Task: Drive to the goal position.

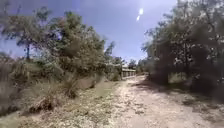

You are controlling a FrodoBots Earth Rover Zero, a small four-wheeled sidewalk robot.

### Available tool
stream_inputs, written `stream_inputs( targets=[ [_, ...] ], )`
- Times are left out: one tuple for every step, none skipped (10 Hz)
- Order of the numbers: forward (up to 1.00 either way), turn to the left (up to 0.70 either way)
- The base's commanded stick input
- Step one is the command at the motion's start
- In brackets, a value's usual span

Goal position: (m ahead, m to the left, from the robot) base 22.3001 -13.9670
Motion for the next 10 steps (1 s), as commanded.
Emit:
stream_inputs(
  targets=[
    [0.7, 0.0],
    [0.7, 0.0],
    [0.7, -0.16],
    [0.7, -0.35],
    [0.7, -0.35],
    [0.7, -0.35],
    [0.7, -0.35],
    [0.7, -0.35],
    [0.7, -0.35],
    [0.7, -0.35]
  ],
)
